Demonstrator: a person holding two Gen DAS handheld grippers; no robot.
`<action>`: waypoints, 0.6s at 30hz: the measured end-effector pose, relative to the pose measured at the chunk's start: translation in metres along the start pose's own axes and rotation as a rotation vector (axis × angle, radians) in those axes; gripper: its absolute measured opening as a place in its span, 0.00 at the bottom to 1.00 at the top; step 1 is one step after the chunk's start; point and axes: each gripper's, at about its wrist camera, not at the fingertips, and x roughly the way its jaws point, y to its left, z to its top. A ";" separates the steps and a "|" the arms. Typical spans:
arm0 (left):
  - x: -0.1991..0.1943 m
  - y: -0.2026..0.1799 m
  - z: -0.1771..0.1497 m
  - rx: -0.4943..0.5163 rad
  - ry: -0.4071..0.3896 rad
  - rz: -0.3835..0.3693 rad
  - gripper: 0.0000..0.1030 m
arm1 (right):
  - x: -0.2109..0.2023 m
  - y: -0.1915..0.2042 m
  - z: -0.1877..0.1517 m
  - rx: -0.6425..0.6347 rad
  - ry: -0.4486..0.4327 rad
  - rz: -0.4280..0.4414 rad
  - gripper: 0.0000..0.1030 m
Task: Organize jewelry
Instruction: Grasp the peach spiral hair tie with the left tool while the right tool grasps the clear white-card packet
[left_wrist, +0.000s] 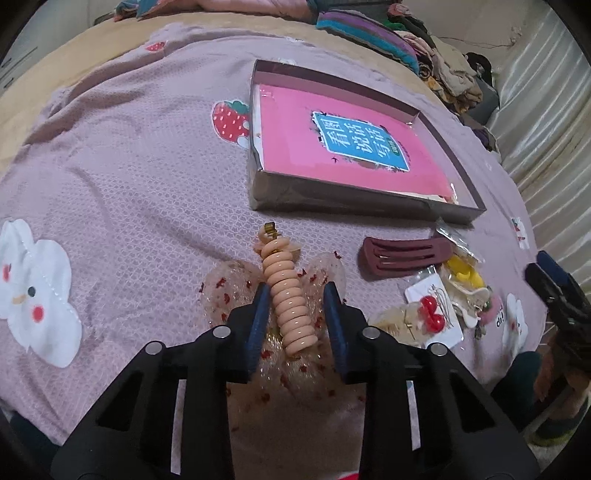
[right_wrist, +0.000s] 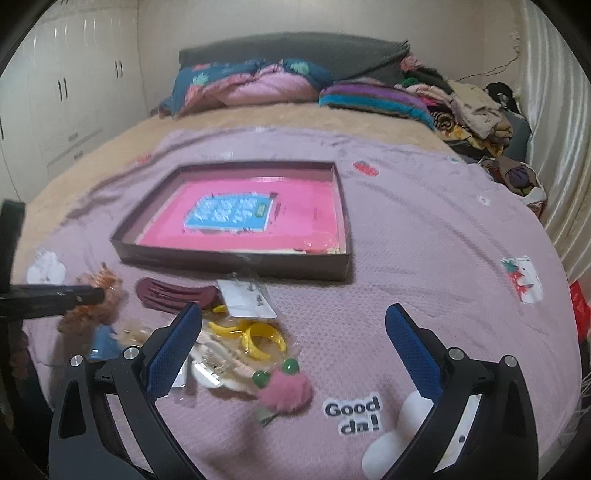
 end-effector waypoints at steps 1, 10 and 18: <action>0.002 0.000 0.000 0.000 0.002 0.002 0.20 | 0.008 0.001 0.001 -0.012 0.016 0.004 0.96; -0.005 0.009 0.003 -0.014 -0.014 -0.030 0.10 | 0.054 0.006 0.005 -0.016 0.118 0.077 0.83; -0.036 0.002 0.009 0.015 -0.057 -0.066 0.10 | 0.087 0.012 0.008 -0.018 0.204 0.181 0.53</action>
